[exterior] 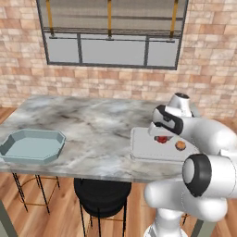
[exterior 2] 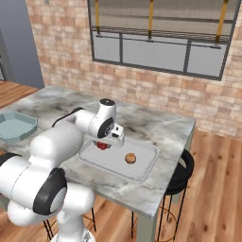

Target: Place the cold items (bell pepper and tangerine) from the fridge in one tupperware on the dining counter. Place the warm items (kebab skewer and hot dog) in the stove area in another tupperware.

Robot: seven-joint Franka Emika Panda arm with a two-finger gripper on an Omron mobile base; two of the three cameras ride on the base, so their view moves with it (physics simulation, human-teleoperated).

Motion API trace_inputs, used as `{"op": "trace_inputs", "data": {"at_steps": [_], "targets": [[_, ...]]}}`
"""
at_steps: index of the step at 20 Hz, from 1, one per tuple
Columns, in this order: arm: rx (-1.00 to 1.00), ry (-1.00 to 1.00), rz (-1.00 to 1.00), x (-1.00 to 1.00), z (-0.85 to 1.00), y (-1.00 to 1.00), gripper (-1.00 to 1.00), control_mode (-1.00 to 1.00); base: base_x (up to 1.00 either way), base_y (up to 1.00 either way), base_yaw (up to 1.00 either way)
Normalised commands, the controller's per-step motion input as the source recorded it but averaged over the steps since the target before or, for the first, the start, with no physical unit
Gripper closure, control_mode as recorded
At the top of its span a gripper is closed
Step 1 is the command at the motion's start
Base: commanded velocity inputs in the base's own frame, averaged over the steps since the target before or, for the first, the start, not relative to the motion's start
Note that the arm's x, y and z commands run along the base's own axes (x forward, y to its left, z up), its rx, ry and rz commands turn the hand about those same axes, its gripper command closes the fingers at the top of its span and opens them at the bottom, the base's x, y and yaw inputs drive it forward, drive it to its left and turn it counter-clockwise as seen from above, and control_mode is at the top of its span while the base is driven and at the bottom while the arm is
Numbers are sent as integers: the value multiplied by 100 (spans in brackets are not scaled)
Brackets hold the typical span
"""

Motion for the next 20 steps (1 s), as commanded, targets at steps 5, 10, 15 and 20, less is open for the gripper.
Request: {"op": "trace_inputs", "data": {"at_steps": [5,10,15,20], "targets": [[0,0,0,39,-45,0,100,-100,0,0,0],[0,0,0,33,-38,0,100,-100,0,0,0],[0,0,0,30,-37,0,100,-100,0,0,0],[0,0,0,18,-39,3,-100,-100,0,0,0]]}}
